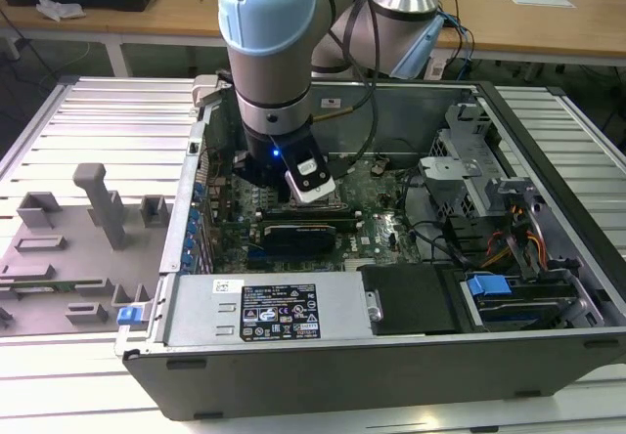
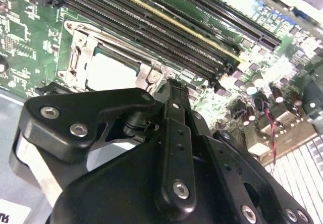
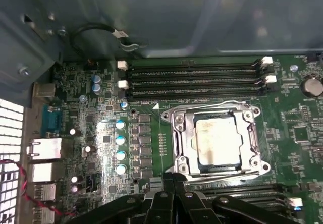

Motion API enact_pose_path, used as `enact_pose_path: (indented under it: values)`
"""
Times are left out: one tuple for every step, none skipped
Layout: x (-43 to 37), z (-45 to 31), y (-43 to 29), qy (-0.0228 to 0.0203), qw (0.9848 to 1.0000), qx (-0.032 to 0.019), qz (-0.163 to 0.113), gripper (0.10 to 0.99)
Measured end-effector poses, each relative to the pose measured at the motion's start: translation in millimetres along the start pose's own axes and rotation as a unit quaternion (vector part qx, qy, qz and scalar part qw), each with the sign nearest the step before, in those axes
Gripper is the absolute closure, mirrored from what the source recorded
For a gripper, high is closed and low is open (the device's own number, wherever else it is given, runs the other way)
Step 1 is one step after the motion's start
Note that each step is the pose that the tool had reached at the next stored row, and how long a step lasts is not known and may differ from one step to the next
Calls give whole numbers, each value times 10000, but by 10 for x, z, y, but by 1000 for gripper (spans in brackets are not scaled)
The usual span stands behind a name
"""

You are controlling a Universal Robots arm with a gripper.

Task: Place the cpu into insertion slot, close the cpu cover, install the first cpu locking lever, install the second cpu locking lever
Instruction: 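Install the second cpu locking lever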

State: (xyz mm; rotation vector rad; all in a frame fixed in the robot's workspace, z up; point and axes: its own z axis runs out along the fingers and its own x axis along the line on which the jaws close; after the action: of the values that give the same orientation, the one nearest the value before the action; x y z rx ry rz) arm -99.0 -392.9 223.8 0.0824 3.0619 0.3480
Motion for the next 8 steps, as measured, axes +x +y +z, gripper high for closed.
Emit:
enact_pose_path:
  values:
    - [0,0,0,1,10000,0,0,980]
    - [0,-1,0,1,10000,2,0,980]
    - [0,-1,0,1,10000,2,-1,980]
    - [-28,0,0,2,10000,3,0,980]
    - [-85,3,-1,8,10000,2,1,980]
    - [-153,7,-1,13,10000,3,3,980]
    - [-219,10,-1,19,10000,3,4,980]
    - [-294,15,-1,25,10000,3,6,980]
